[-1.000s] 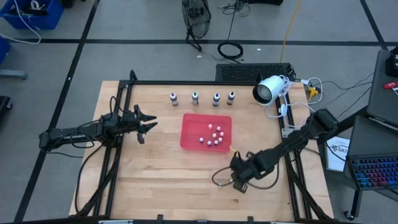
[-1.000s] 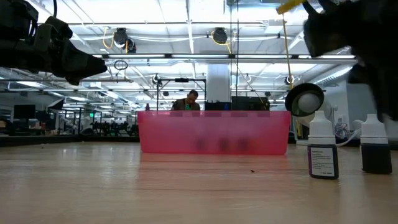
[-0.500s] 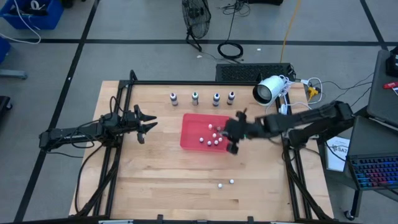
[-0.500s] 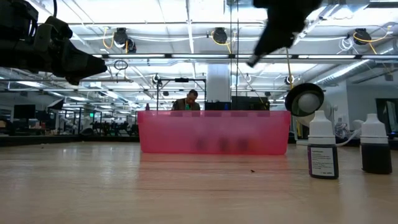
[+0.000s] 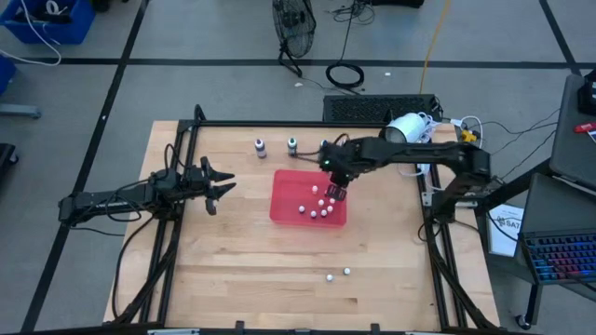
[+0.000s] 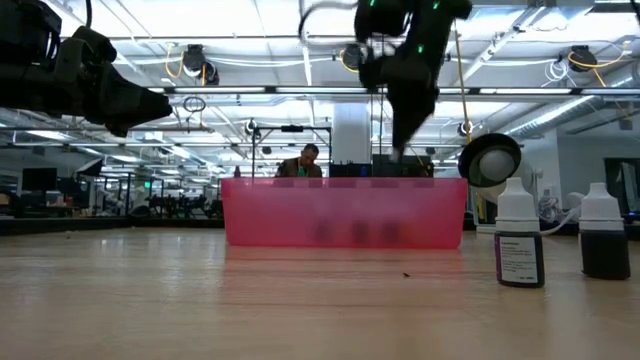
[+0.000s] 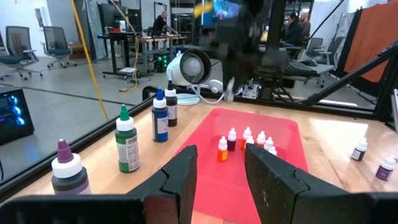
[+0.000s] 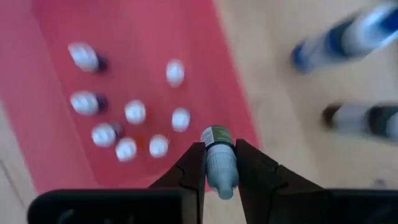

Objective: Pick & Place food coloring
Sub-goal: Put the small green food coloring bottle into the red bin

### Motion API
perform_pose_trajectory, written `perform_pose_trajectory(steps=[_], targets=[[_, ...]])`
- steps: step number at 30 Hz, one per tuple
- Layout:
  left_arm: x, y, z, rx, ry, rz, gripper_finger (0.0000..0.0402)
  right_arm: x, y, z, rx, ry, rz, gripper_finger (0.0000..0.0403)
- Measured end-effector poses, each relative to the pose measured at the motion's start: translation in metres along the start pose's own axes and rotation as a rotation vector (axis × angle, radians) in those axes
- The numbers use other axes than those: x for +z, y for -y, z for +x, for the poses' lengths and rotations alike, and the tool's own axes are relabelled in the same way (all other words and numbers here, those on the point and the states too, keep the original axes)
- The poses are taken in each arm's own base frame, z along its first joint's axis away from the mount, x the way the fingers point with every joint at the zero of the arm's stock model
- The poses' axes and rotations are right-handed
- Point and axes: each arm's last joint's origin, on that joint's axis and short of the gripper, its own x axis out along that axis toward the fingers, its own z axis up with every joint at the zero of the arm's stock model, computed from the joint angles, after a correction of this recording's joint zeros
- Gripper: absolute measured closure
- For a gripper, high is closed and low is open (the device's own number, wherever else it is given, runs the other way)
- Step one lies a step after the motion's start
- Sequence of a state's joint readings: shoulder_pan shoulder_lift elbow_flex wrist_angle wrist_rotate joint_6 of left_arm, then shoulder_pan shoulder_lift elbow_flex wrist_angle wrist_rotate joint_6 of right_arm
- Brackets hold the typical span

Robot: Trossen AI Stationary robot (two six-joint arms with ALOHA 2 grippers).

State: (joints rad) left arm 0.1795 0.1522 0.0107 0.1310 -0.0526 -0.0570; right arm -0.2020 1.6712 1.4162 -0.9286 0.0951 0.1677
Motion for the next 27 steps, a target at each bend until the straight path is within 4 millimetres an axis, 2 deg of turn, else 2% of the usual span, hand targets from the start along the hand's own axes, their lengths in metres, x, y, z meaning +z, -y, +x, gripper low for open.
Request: perform_pose_trajectory(steps=[6, 12, 18, 23, 27], targets=[[0.000, 0.000, 0.000, 0.000, 0.001, 0.000, 0.0265, 0.003, -0.005, 0.046, -0.026, -0.130, -0.018, 0.0349], [0.000, 0.000, 0.000, 0.000, 0.000, 0.000, 0.0265, 0.002, -0.008, 0.074, -0.039, -0.211, -0.038, 0.0349], [0.000, 0.000, 0.000, 0.000, 0.001, 0.000, 0.0265, 0.001, -0.009, 0.088, -0.043, -0.249, -0.052, 0.0349], [0.000, 0.000, 0.000, 0.000, 0.001, 0.000, 0.0265, 0.002, -0.009, 0.089, -0.041, -0.237, -0.055, 0.0349], [0.000, 0.000, 0.000, 0.000, 0.001, 0.000, 0.0265, 0.003, -0.009, 0.087, -0.041, -0.222, -0.029, 0.0317]])
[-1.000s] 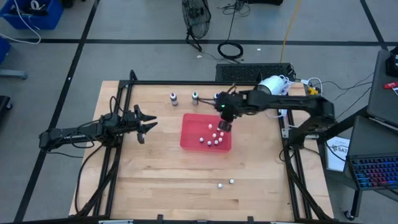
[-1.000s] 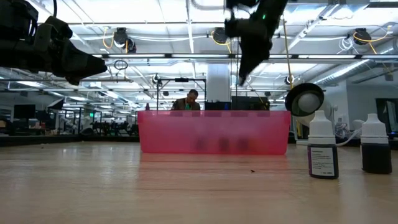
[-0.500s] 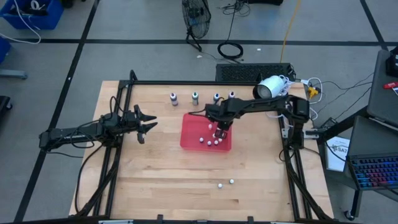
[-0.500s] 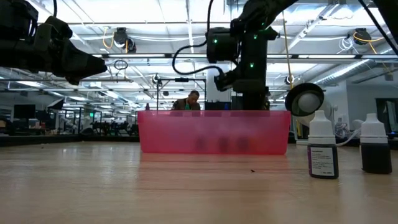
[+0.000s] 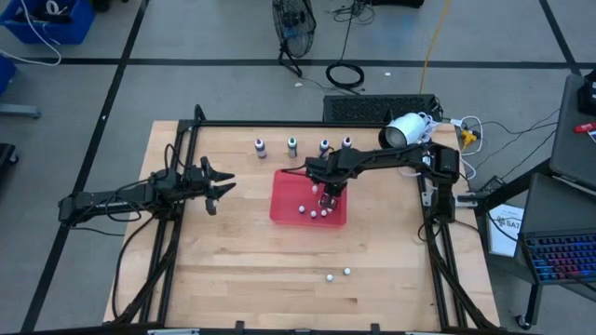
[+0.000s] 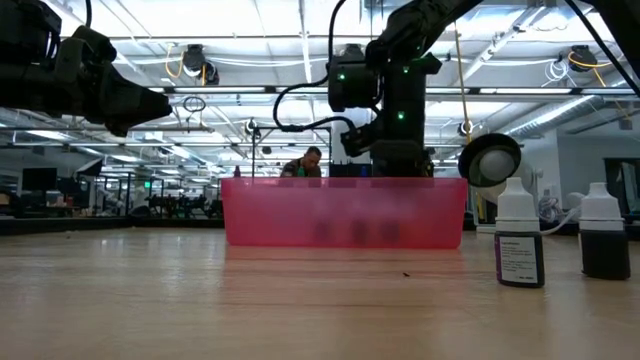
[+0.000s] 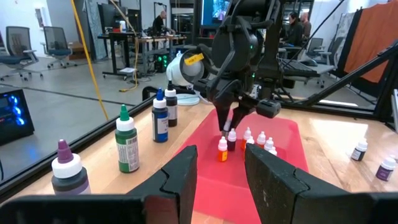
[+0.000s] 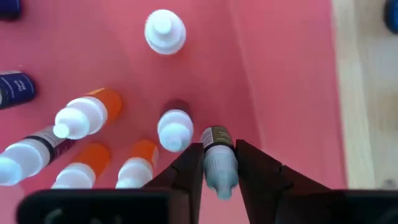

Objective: Pick & Place food coloring
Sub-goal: Put the small green food coloring bottle into the red bin, then put the small red food coloring bottle into the red bin

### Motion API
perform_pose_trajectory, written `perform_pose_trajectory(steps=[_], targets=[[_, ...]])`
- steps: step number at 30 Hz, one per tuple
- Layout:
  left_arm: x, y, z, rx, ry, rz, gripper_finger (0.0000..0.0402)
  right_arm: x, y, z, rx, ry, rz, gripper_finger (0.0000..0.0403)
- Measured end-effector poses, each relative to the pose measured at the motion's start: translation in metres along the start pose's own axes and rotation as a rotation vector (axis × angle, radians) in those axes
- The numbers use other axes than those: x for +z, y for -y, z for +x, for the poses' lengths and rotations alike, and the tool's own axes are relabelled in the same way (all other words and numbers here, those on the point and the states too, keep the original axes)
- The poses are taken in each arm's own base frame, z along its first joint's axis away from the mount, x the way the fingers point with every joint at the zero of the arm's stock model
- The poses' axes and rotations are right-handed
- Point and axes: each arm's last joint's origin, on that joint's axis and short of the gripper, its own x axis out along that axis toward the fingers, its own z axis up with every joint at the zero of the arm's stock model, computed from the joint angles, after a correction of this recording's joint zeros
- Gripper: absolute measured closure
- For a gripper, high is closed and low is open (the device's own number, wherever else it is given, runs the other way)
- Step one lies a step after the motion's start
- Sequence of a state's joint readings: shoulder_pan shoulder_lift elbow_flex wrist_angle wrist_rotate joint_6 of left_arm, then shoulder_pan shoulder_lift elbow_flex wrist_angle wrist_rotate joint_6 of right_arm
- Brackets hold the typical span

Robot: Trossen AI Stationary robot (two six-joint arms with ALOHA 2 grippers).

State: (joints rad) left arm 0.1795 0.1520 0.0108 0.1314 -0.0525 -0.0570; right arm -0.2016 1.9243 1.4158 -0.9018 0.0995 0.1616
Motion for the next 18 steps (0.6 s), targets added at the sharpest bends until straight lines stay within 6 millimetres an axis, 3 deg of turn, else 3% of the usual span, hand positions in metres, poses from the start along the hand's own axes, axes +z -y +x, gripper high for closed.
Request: perform_pose_trajectory(steps=[4, 9, 18], targets=[[0.000, 0.000, 0.000, 0.000, 0.000, 0.000, 0.0265, 0.000, 0.000, 0.001, 0.000, -0.003, 0.007, 0.0277], [0.000, 0.000, 0.000, 0.000, 0.000, 0.000, 0.0265, -0.003, 0.001, -0.004, -0.002, -0.016, 0.027, 0.0264], [0.000, 0.000, 0.000, 0.000, 0.000, 0.000, 0.0265, -0.028, -0.007, -0.056, 0.035, 0.013, 0.062, 0.0275]])
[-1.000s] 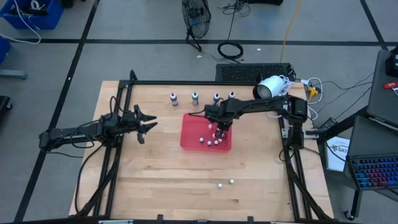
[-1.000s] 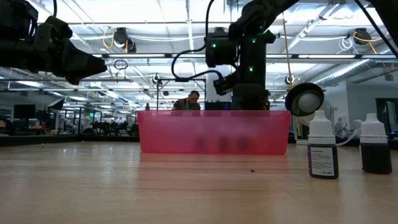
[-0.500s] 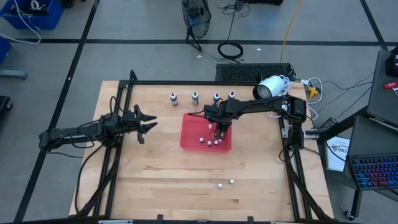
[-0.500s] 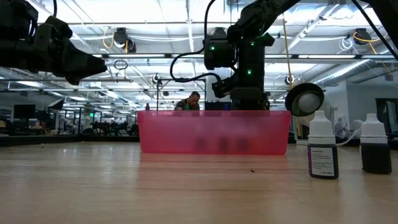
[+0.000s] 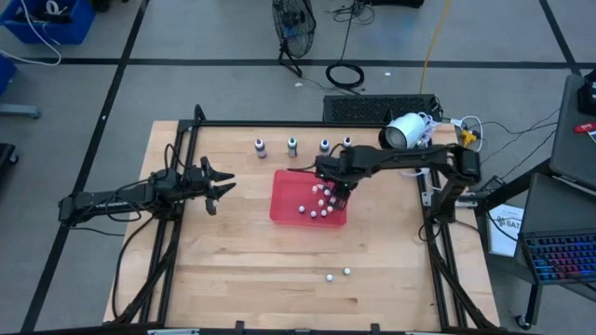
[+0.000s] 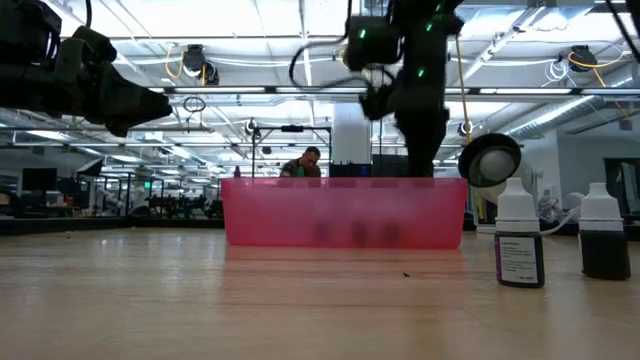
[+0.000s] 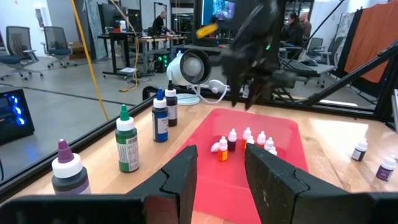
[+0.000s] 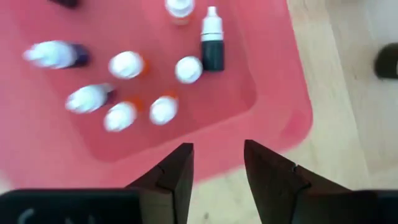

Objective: Pick & Place food coloring
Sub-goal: Put the small red food coloring bottle into the red bin

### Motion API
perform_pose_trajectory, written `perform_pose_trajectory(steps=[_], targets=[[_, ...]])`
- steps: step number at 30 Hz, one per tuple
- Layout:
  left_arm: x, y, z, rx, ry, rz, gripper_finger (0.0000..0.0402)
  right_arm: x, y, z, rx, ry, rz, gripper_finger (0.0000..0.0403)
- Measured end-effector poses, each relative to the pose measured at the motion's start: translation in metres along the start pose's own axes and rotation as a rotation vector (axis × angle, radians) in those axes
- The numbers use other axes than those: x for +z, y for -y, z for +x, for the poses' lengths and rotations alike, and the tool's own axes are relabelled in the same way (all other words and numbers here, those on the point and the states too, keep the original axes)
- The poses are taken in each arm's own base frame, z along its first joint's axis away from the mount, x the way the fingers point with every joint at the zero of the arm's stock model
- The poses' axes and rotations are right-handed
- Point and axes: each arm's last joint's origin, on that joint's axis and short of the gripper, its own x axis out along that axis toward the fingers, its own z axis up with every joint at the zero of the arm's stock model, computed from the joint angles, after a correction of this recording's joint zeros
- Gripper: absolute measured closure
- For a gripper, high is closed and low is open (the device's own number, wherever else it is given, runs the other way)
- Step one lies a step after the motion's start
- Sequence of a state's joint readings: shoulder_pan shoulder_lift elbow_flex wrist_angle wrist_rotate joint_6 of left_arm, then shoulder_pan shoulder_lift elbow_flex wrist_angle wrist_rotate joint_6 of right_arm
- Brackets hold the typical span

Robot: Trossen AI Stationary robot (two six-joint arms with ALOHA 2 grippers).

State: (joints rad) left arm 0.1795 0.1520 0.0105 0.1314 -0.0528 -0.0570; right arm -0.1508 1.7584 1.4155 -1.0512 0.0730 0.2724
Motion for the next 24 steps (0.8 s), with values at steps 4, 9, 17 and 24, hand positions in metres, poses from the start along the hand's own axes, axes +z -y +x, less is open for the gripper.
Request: perform_pose_trajectory(steps=[4, 9, 17, 24], targets=[[0.000, 0.000, 0.000, 0.000, 0.000, 0.000, 0.0265, -0.021, -0.026, -0.026, 0.082, 0.018, -0.026, 0.0275], [0.000, 0.000, 0.000, 0.000, 0.000, 0.000, 0.0265, -0.057, -0.081, -0.046, 0.185, 0.007, -0.095, 0.0278], [0.000, 0.000, 0.000, 0.000, 0.000, 0.000, 0.0265, -0.118, -0.177, -0.027, 0.207, -0.017, -0.408, 0.0306], [0.000, 0.000, 0.000, 0.000, 0.000, 0.000, 0.0265, -0.133, -0.212, -0.003, 0.176, 0.050, -0.500, 0.0332]])
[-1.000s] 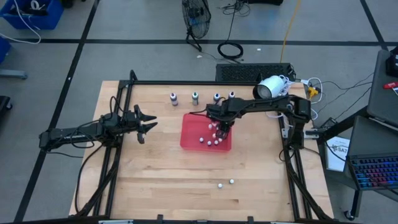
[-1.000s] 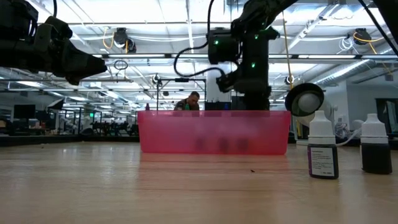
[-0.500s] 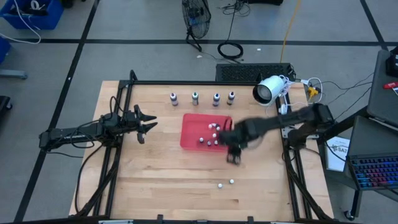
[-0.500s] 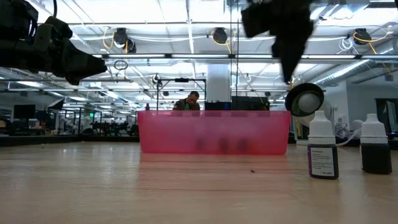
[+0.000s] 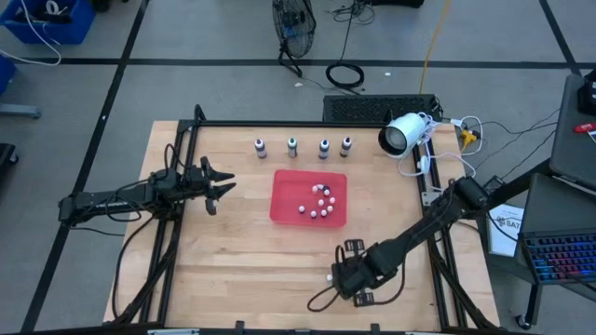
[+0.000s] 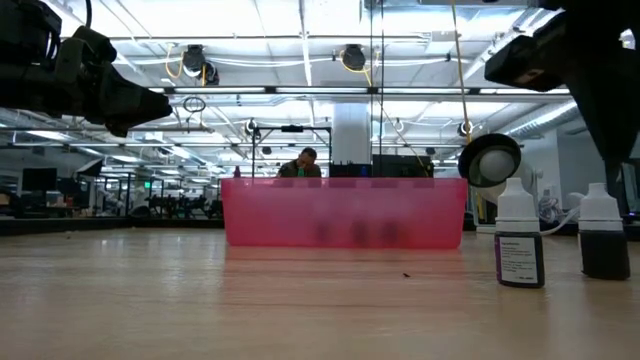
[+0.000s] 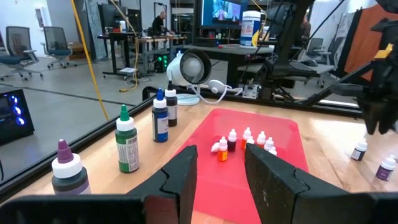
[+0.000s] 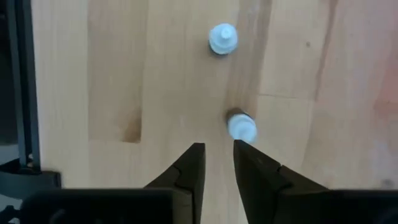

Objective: Pick & Place food coloring
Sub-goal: Put the small red food coloring bottle into the red bin

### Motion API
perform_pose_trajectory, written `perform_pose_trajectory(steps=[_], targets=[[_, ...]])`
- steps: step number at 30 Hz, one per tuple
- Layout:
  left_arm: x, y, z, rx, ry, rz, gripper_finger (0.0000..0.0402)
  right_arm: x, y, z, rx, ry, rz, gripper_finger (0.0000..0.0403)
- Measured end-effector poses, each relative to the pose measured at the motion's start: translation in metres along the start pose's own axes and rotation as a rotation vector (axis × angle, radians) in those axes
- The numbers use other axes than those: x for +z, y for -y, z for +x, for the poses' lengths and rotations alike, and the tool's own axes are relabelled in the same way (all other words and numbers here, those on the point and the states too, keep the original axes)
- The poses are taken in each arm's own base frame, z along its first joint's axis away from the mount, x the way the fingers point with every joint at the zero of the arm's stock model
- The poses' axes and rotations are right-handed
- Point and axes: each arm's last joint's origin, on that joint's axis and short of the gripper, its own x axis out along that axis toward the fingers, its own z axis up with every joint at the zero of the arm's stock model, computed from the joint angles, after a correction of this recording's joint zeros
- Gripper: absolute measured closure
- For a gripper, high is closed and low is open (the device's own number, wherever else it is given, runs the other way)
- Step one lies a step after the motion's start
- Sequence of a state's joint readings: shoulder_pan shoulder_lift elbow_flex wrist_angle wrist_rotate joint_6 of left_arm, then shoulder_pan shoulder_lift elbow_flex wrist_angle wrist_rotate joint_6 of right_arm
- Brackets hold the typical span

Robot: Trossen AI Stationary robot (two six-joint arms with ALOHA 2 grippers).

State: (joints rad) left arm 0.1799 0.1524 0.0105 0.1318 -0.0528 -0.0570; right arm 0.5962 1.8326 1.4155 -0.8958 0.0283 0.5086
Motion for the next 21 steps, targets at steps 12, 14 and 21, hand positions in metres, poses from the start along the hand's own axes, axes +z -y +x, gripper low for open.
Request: perform_pose_trajectory(steps=[12, 14, 21], targets=[[0.000, 0.000, 0.000, 0.000, 0.000, 0.000, 0.0265, -0.006, 0.008, 0.014, -0.025, 0.015, 0.070, 0.0342], [0.000, 0.000, 0.000, 0.000, 0.000, 0.000, 0.0265, -0.006, 0.008, 0.017, -0.020, 0.006, 0.105, 0.0344], [0.000, 0.000, 0.000, 0.000, 0.000, 0.000, 0.0265, -0.002, 0.002, 0.016, 0.087, 0.016, 0.117, 0.0344]])
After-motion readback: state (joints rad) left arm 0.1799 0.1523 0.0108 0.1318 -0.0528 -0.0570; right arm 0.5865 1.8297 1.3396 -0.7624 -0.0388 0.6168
